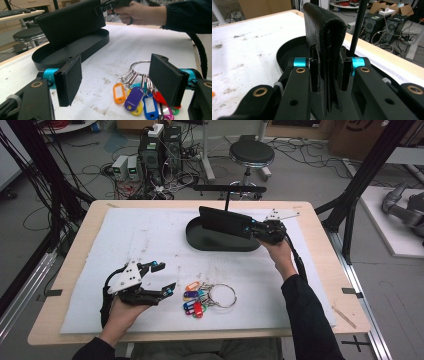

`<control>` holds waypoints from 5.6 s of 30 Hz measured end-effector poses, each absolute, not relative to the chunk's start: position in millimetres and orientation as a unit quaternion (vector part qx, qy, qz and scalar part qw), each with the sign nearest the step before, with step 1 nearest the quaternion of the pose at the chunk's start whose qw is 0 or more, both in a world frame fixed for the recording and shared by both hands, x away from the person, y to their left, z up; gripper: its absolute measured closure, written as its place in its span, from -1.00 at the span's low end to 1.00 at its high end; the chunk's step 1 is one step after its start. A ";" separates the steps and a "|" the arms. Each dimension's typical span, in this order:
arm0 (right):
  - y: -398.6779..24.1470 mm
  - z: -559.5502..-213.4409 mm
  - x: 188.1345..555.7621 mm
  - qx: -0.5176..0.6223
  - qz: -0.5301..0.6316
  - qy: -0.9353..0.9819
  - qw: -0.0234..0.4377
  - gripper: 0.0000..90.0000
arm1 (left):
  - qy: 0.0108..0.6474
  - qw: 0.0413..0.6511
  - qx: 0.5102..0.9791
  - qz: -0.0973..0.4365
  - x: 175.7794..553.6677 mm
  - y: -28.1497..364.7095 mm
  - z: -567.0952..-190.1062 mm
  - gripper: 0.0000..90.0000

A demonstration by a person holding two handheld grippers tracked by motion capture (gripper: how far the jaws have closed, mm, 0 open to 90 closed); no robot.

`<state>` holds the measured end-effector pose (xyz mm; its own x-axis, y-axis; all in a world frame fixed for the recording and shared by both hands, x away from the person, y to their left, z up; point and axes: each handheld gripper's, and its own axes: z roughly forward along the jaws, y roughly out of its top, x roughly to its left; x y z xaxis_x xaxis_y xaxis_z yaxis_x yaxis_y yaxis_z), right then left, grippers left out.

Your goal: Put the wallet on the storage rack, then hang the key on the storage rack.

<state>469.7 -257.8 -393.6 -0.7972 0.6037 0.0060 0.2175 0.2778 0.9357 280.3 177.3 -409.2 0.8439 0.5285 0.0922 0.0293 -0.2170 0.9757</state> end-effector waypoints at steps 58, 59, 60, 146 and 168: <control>-273.2 -422.4 488.1 0.386 0.457 0.776 0.198 0.09 | 0.170 0.600 0.755 0.202 277.5 171.9 -411.4 -0.41; -274.4 -421.2 487.4 0.386 0.458 0.776 0.200 0.07 | 0.170 0.600 0.755 0.202 277.4 171.7 -411.3 -0.41; -274.8 -420.2 486.6 0.388 0.458 0.774 0.202 0.05 | 0.170 0.600 0.755 0.202 277.5 171.6 -411.4 -0.41; -352.9 -395.2 330.3 0.374 0.523 0.717 0.269 -0.26 | 0.197 0.519 0.827 0.088 351.4 59.9 -414.1 0.15; -353.6 -398.1 330.8 0.370 0.519 0.724 0.265 -0.20 | 0.179 0.397 0.898 0.057 357.8 20.8 -442.1 0.60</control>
